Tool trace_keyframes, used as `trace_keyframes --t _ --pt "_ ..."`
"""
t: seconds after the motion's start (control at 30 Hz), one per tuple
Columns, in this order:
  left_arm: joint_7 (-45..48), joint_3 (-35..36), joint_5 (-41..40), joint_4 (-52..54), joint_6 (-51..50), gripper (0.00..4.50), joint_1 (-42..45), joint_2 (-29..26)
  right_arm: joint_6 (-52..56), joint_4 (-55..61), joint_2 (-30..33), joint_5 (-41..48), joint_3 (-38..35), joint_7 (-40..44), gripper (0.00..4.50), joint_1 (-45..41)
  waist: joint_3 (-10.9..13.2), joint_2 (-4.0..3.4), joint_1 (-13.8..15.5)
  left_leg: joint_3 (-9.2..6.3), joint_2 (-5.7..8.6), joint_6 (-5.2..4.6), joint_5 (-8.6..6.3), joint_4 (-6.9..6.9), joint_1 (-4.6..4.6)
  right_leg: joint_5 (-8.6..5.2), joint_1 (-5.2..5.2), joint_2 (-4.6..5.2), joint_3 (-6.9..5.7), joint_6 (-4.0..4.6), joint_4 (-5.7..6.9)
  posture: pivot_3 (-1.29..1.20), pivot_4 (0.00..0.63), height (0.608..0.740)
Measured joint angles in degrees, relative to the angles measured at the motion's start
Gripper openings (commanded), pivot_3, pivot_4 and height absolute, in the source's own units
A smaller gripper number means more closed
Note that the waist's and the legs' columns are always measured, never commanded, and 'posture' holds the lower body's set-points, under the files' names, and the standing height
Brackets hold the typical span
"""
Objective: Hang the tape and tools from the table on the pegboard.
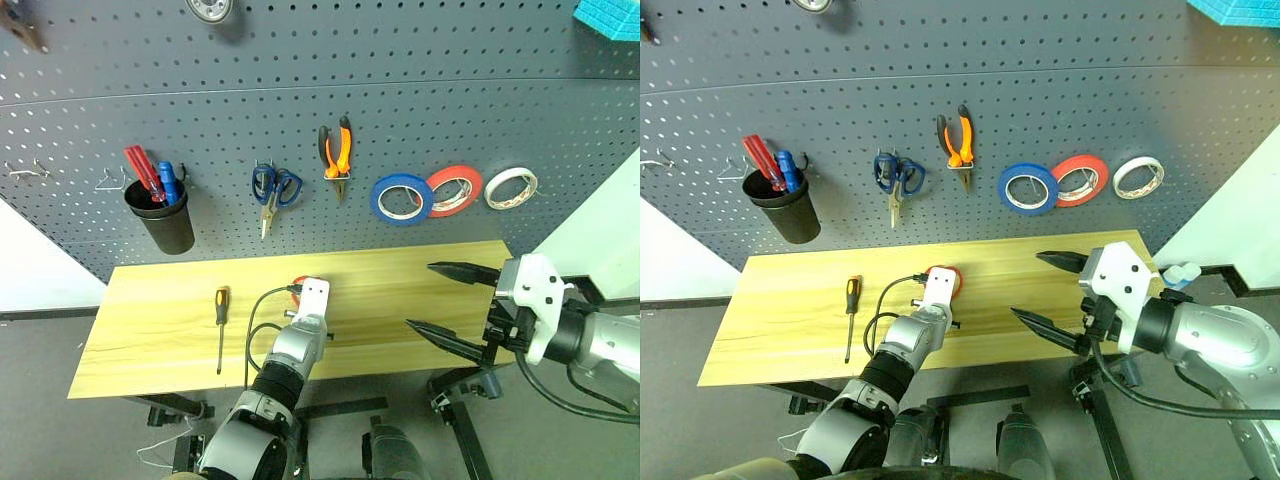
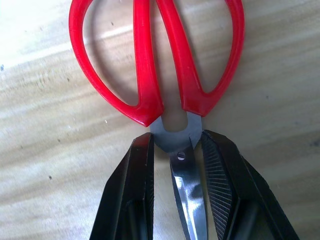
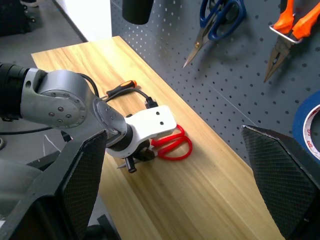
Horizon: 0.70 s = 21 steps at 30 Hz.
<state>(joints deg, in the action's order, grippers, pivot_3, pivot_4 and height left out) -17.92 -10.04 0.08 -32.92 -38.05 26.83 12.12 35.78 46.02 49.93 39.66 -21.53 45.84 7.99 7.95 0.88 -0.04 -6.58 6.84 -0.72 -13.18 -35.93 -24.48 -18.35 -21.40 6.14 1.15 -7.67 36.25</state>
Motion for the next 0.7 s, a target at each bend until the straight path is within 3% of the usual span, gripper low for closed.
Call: trace_keyframes --t 0.7 --pt "4.4 -5.9 9.2 11.2 5.6 1.03 -2.3 -1.2 -1.8 -2.5 0.7 -1.2 -0.8 1.9 4.50 0.5 0.4 0.12 0.8 0.01 0.28 -0.11 -0.05 -0.06 -0.03 -0.05 0.02 0.29 -0.07 -0.09 -0.03 -0.10 0.152 0.740"
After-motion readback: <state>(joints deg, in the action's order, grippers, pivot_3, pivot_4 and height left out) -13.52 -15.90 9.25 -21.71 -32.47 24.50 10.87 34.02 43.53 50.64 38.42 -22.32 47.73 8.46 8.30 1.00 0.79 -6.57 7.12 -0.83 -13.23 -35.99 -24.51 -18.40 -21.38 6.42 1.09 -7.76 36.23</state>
